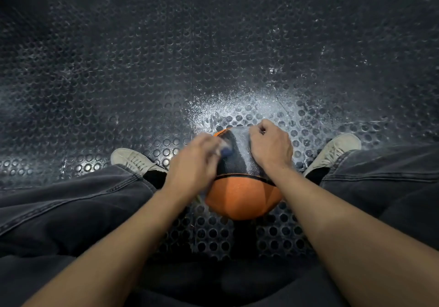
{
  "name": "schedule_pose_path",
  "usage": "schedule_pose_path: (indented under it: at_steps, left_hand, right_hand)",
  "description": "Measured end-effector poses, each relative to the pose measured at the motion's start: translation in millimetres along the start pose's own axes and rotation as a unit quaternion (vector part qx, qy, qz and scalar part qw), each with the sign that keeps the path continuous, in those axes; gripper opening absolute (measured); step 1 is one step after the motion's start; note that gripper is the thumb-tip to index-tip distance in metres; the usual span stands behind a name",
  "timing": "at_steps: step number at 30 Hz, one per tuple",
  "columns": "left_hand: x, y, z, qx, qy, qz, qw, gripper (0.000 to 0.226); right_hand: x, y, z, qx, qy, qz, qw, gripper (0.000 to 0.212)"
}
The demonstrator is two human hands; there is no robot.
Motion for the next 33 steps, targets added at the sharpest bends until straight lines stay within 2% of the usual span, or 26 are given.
schedule_pose_path:
  at_steps: [1, 2, 3, 6, 8, 9, 11, 12, 13, 14, 15, 16, 17, 18, 20, 22, 26, 29, 33]
  left_hand:
    - [-2, -11, 19, -0.067, 0.029, -0.005, 0.997, 0.019]
    - [-1, -15, 27, -0.089, 0.039, -0.004, 0.995, 0.019]
    - [0, -13, 24, -0.074, 0.033, 0.001, 0.997, 0.019]
    - [6, 20, -20, 0.099, 0.022, 0.05, 0.994, 0.025]
    - [12, 33, -34, 0.16, -0.01, 0.086, 0.983, 0.025]
    - [7, 31, -31, 0.15, 0.007, 0.069, 0.986, 0.023]
    - [-18, 17, -4, 0.048, 0.153, -0.022, 0.987, 0.024]
    - [-24, 12, 20, -0.033, 0.247, -0.063, 0.967, 0.027]
    - [-24, 11, 42, -0.105, 0.354, -0.076, 0.926, 0.028]
    - [-19, 11, 58, -0.148, 0.463, -0.077, 0.871, 0.026]
    - [-14, 12, 67, -0.168, 0.547, -0.071, 0.817, 0.028]
    - [-11, 14, 68, -0.179, 0.592, -0.058, 0.784, 0.035]
    - [-11, 16, 64, -0.182, 0.595, -0.04, 0.782, 0.041]
    - [-13, 17, 57, -0.179, 0.567, -0.024, 0.803, 0.039]
    - [-17, 16, 43, -0.154, 0.475, -0.007, 0.866, 0.019]
    - [-18, 14, 25, -0.114, 0.425, 0.024, 0.897, 0.008]
    - [-16, 11, 3, -0.007, 0.245, 0.096, 0.965, 0.012]
    - [-8, 15, -22, 0.089, 0.126, 0.115, 0.981, 0.02]
    - [3, 21, -46, 0.13, -0.03, 0.099, 0.986, 0.023]
  right_hand:
    - [1, 2, 2, -0.003, -0.001, -0.007, 1.0, 0.026]
    - [2, 4, 3, -0.005, 0.001, -0.016, 1.0, 0.026]
    - [2, 4, 5, -0.006, 0.005, -0.019, 1.0, 0.025]
    - [3, -7, 7, -0.028, 0.028, 0.019, 0.999, 0.022]
    - [7, -13, 16, -0.058, 0.042, 0.071, 0.995, 0.021]
    - [10, -13, 24, -0.081, 0.053, 0.095, 0.991, 0.02]
    - [8, -11, 32, -0.093, 0.06, 0.081, 0.99, 0.02]
    - [-1, -11, 27, -0.073, 0.046, 0.037, 0.996, 0.022]
    - [-10, -8, 13, -0.028, 0.016, -0.019, 0.999, 0.025]
    - [-15, -1, -6, 0.031, -0.016, -0.066, 0.997, 0.027]
    - [-15, 9, -23, 0.086, -0.043, -0.087, 0.992, 0.028]
    - [-9, 17, -35, 0.118, -0.059, -0.088, 0.987, 0.028]
    - [-3, 24, -37, 0.123, -0.066, -0.08, 0.987, 0.028]
    - [4, 23, -35, 0.113, -0.066, -0.066, 0.989, 0.029]
    - [9, 13, -24, 0.084, -0.062, -0.038, 0.994, 0.028]
    - [5, 5, -16, 0.041, -0.072, -0.041, 0.996, 0.025]
    - [4, 13, -27, 0.083, -0.088, -0.059, 0.991, 0.03]
    - [8, 19, -24, 0.084, -0.099, -0.041, 0.991, 0.034]
    - [7, 22, -15, 0.052, -0.089, -0.025, 0.994, 0.035]
Point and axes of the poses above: each hand's wrist, its own y-axis away from the middle knuckle, its own x-axis out of the palm, z = x × y, the point moved 9 cm from there along -y, towards the middle knuckle, and after that the axes turned 12 degrees about z, right-handed, at the moved point
